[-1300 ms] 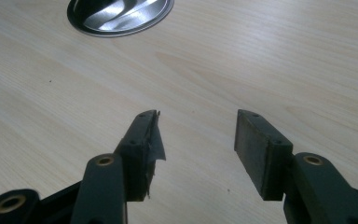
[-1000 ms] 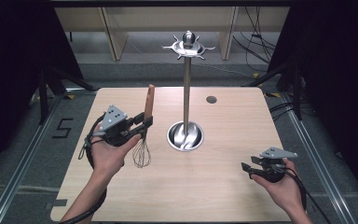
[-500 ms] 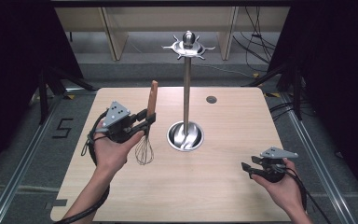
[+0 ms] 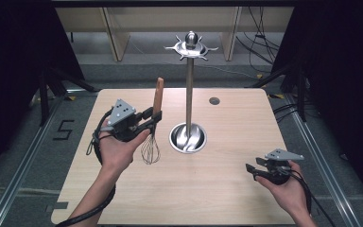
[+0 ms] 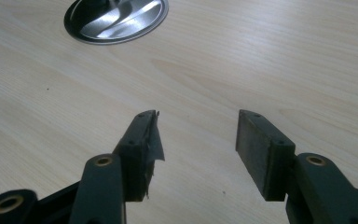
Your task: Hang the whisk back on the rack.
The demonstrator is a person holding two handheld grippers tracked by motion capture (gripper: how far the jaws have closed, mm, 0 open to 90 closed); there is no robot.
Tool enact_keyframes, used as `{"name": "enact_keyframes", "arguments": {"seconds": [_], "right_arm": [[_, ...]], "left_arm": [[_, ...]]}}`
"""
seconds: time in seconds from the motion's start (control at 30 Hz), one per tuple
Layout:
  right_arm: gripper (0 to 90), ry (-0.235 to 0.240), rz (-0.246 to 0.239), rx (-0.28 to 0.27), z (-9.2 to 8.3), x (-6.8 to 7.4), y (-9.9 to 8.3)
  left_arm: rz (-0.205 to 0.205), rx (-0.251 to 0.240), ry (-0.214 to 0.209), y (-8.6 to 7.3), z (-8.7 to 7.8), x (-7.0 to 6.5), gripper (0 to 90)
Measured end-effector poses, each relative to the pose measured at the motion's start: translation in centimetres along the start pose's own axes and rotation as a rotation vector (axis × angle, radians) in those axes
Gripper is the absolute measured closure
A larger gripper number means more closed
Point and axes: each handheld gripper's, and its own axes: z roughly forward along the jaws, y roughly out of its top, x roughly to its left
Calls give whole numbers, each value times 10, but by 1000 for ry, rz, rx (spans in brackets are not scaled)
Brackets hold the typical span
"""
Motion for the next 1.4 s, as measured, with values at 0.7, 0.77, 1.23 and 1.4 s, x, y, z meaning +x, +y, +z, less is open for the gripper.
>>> {"name": "enact_keyframes", "arguments": {"seconds": [0.7, 0.77, 1.23, 1.4], "right_arm": [[489, -18, 0, -32, -2, -4, 1], [489, -32, -12, -43, -2, -5, 1], [488, -37, -6, -46, -1, -4, 0], [488, -38, -3, -46, -2, -4, 0]], "left_arm": [[23, -23, -6, 15, 4, -8, 678], [26, -21, -5, 16, 5, -9, 678], [43, -47, -6, 26, 7, -14, 677], [49, -54, -6, 30, 9, -17, 678]]}}
